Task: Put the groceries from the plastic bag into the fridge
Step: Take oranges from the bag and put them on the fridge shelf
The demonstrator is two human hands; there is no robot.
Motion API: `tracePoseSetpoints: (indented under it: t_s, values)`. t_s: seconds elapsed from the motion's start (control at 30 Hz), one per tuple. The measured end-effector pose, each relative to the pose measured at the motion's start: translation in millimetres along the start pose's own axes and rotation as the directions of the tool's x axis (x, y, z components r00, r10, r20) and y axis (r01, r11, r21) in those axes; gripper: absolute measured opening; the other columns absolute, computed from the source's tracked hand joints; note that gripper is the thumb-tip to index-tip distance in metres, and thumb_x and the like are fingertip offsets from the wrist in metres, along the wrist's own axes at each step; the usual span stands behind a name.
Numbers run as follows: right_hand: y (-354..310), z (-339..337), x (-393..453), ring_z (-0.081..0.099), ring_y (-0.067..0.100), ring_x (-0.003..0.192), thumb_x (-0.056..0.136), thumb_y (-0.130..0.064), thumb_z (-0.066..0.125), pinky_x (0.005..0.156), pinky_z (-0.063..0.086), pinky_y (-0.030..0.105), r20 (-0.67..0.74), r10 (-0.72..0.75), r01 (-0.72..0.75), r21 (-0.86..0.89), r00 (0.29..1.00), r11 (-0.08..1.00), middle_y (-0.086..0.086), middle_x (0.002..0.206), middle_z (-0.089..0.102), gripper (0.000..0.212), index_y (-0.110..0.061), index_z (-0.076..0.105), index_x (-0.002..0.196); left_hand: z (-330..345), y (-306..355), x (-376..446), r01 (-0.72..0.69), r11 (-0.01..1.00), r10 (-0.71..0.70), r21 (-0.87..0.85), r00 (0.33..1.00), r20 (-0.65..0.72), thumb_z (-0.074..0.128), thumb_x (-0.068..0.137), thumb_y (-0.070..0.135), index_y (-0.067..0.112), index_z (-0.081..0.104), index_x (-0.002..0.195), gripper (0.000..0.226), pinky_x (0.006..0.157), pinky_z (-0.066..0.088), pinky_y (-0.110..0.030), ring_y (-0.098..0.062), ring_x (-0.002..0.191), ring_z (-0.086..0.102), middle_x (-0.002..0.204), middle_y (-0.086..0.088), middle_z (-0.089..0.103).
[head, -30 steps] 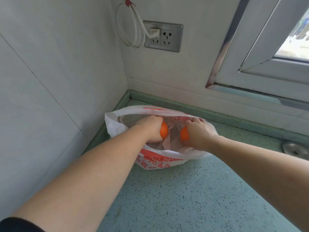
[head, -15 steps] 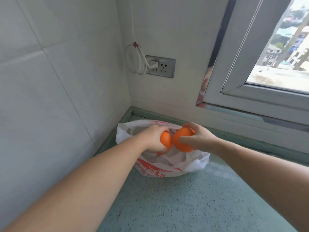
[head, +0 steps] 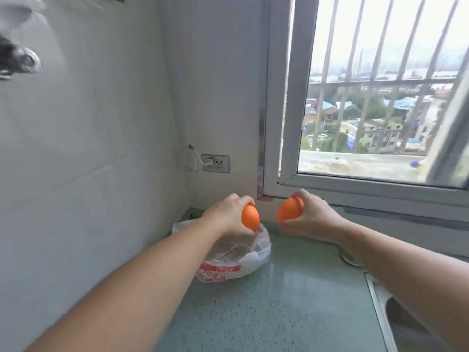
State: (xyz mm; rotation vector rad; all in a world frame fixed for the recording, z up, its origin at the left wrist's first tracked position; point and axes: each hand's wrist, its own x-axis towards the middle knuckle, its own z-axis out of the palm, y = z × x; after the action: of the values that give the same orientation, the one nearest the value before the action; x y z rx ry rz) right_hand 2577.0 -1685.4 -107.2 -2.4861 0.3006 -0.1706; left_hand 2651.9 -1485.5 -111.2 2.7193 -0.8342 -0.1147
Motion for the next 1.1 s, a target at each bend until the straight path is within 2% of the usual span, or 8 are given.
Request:
tracePoseSetpoints:
  t_s: [0.23, 0.4, 0.57, 0.73, 0.8, 0.87, 0.97, 1.1]
  values:
    - [49.4, -130.4, -96.6, 0.059, 0.020, 0.096, 0.062, -0.039, 0.082, 0.080, 0.048, 0.027, -0.225, 0.112, -0.115, -0.001, 0.968, 0.993, 0.005, 0.112, 0.057, 0.073, -0.026, 0.048, 0.125, -23.8, 141.6, -0.3, -0.275, 0.961, 0.272, -0.034, 0.960, -0.071, 0.077, 0.068, 0.041, 0.033, 0.044, 0.131, 0.071, 0.094, 0.050, -0.038, -0.025, 0.111, 0.056, 0.125, 0.001, 0.046]
    - [84.9, -200.4, -174.0, 0.056, 0.022, 0.098, 0.062, -0.043, 0.082, 0.078, 0.045, 0.027, -0.413, 0.227, -0.269, -0.047, 0.882, 0.962, 0.005, 0.113, 0.056, 0.072, -0.025, 0.048, 0.124, -21.8, 239.0, 2.6, -0.532, 0.843, 0.527, -0.079, 0.847, -0.068, 0.079, 0.068, 0.039, 0.034, 0.043, 0.133, 0.074, 0.094, 0.050, -0.039, -0.023, 0.112, 0.054, 0.129, 0.003, 0.043]
    - [110.6, -225.0, -260.9, 0.053, 0.022, 0.103, 0.065, -0.046, 0.079, 0.085, 0.045, 0.029, -0.582, 0.413, -0.521, -0.022, 0.701, 0.853, 0.003, 0.121, 0.052, 0.074, -0.029, 0.045, 0.128, 5.1, 326.4, -8.9, -0.744, 0.654, 0.745, -0.142, 0.665, -0.051, 0.079, 0.068, 0.042, 0.035, 0.043, 0.132, 0.073, 0.092, 0.051, -0.040, -0.023, 0.109, 0.055, 0.126, 0.003, 0.044]
    - [130.5, -221.1, -355.8, 0.054, 0.023, 0.108, 0.066, -0.041, 0.080, 0.089, 0.044, 0.028, -0.681, 0.547, -0.701, 0.069, 0.487, 0.710, 0.006, 0.124, 0.051, 0.074, -0.027, 0.046, 0.129, 47.1, 409.6, -50.6, -0.882, 0.425, 0.895, -0.204, 0.443, -0.053, 0.078, 0.065, 0.044, 0.033, 0.045, 0.130, 0.073, 0.090, 0.051, -0.038, -0.024, 0.108, 0.057, 0.127, 0.001, 0.046]
    - [134.3, -219.3, -398.9, 0.054, 0.023, 0.109, 0.065, -0.042, 0.081, 0.090, 0.047, 0.031, -0.704, 0.589, -0.753, 0.118, 0.397, 0.648, 0.004, 0.125, 0.050, 0.075, -0.029, 0.045, 0.129, 62.3, 439.4, -77.3, -0.913, 0.341, 0.931, -0.224, 0.361, -0.052, 0.076, 0.066, 0.045, 0.034, 0.045, 0.130, 0.072, 0.091, 0.047, -0.036, -0.026, 0.109, 0.056, 0.127, 0.001, 0.048]
    - [133.5, -220.0, -442.1, 0.053, 0.021, 0.109, 0.064, -0.043, 0.082, 0.086, 0.043, 0.026, -0.731, 0.602, -0.785, 0.149, 0.321, 0.601, 0.003, 0.125, 0.051, 0.076, -0.027, 0.046, 0.129, 73.4, 465.6, -105.9, -0.933, 0.267, 0.956, -0.242, 0.288, -0.055, 0.076, 0.067, 0.045, 0.035, 0.045, 0.131, 0.071, 0.089, 0.045, -0.033, -0.026, 0.110, 0.056, 0.126, 0.002, 0.048]
    - [128.4, -223.7, -506.8, 0.052, 0.021, 0.112, 0.063, -0.045, 0.081, 0.086, 0.038, 0.024, -0.759, 0.613, -0.826, 0.190, 0.219, 0.531, 0.004, 0.126, 0.052, 0.078, -0.024, 0.046, 0.130, 82.6, 503.3, -150.3, -0.951, 0.154, 0.983, -0.270, 0.175, -0.058, 0.076, 0.066, 0.045, 0.036, 0.045, 0.131, 0.073, 0.088, 0.050, -0.036, -0.026, 0.108, 0.057, 0.124, 0.003, 0.049]
    - [117.9, -225.7, -595.7, 0.052, 0.022, 0.113, 0.062, -0.044, 0.083, 0.089, 0.041, 0.027, -0.789, 0.609, -0.855, 0.262, 0.076, 0.447, 0.005, 0.128, 0.051, 0.077, -0.025, 0.046, 0.128, 86.6, 553.3, -225.4, -0.947, 0.035, 0.997, -0.320, 0.056, -0.056, 0.076, 0.063, 0.048, 0.038, 0.041, 0.133, 0.079, 0.089, 0.051, -0.038, -0.024, 0.108, 0.057, 0.125, 0.004, 0.051]
